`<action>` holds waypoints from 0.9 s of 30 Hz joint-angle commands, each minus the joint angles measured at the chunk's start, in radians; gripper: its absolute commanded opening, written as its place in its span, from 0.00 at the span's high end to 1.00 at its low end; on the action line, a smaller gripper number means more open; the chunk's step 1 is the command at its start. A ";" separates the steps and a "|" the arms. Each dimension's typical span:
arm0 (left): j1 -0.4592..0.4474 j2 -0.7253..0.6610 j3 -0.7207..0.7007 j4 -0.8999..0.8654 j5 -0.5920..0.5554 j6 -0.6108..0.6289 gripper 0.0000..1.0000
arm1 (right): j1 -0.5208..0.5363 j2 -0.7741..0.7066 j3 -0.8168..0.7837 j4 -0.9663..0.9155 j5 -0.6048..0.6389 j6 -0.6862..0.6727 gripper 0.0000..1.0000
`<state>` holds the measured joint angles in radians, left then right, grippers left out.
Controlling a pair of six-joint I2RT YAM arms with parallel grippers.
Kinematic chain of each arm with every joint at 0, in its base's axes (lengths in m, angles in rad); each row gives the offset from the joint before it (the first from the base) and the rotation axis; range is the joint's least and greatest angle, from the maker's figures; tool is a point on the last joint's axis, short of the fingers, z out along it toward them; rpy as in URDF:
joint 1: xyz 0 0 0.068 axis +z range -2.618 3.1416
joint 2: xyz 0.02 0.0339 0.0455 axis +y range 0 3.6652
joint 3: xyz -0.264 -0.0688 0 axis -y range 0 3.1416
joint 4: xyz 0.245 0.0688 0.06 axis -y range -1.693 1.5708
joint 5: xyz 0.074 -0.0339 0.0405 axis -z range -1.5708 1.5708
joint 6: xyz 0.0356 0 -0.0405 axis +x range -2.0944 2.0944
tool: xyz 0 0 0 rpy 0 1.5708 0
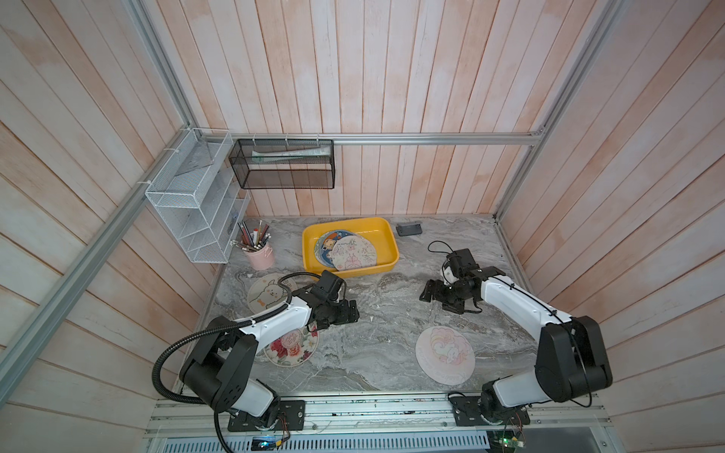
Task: Put the coasters into the storage box
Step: Place the coaster in the storage box, then move the coaster to the center of the board.
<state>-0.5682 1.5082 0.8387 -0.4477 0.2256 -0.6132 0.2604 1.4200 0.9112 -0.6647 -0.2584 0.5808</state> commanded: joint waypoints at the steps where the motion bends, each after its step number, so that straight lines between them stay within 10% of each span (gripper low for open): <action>1: 0.004 0.018 0.035 0.020 0.016 0.023 0.06 | -0.051 -0.120 -0.095 -0.036 0.072 0.111 0.04; 27: 0.002 0.026 0.025 0.021 0.019 0.025 0.05 | -0.211 -0.325 -0.424 -0.121 0.223 0.449 0.02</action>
<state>-0.5682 1.5249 0.8513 -0.4335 0.2317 -0.6052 0.0555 1.1099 0.5148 -0.7845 -0.0181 0.9936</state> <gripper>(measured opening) 0.953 0.981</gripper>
